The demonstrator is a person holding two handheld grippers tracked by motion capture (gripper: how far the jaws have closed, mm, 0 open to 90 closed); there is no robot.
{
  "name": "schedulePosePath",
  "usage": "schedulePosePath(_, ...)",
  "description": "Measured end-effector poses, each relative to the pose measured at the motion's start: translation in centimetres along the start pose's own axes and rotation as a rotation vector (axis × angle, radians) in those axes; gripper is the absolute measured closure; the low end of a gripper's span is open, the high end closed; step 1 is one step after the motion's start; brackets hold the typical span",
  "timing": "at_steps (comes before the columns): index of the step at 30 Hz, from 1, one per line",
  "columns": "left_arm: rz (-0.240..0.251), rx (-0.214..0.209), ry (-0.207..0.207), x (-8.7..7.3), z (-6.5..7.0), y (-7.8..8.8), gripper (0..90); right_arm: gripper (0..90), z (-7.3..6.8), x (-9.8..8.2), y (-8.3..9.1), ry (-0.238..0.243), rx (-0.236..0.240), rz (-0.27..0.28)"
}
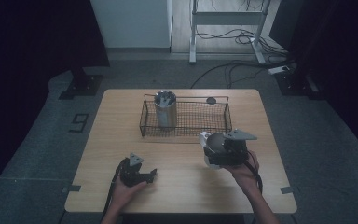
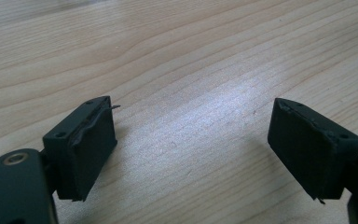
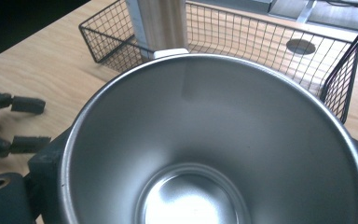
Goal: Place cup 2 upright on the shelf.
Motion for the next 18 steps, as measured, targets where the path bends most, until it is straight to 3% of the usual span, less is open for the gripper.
schedulePosePath(18,0.003,-0.004,0.005,0.0,-0.1,0.0,15.1,6.4,0.2,2.7,-1.6,0.012,-0.004,-0.005)
Point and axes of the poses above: each handheld gripper's, and its own axes: y roughly backward along the jaws, x roughly out of its top, z roughly to its right, the point moved 3 cm from there along -y, roughly forward along the jaws, and after that the axes turned 6 degrees about -x, right-handed, at the moved point
